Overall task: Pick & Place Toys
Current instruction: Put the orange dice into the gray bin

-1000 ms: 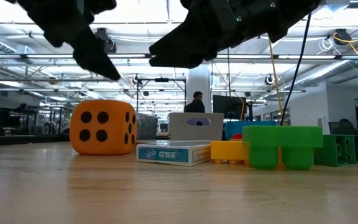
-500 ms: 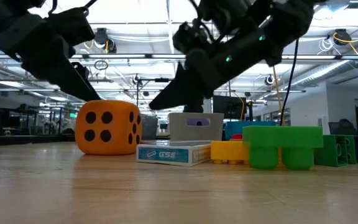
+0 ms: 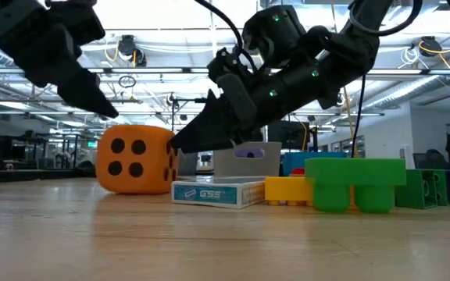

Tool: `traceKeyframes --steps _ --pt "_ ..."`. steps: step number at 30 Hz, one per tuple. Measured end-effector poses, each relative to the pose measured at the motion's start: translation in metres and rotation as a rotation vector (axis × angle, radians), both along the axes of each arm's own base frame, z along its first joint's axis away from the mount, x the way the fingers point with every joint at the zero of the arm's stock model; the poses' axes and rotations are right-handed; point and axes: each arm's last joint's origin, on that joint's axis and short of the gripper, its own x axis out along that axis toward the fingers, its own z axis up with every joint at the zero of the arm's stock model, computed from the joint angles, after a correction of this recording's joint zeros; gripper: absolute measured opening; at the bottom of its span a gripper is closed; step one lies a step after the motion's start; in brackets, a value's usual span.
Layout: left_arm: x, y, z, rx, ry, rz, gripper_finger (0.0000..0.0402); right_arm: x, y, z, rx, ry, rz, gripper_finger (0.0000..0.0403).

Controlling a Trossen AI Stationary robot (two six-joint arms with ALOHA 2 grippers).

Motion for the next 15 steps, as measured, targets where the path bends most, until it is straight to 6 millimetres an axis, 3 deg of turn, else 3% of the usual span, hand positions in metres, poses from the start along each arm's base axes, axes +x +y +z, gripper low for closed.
traceKeyframes --steps 7,15 --pt "-0.006 0.003 -0.001 0.025 0.044 0.004 0.0367 0.001 0.0 0.002 0.032 -0.021 -0.009 0.0338" --pt "0.0 0.0 -0.01 0.043 0.059 0.023 0.0367 0.003 0.006 -0.004 0.016 -0.051 0.01 0.0338"
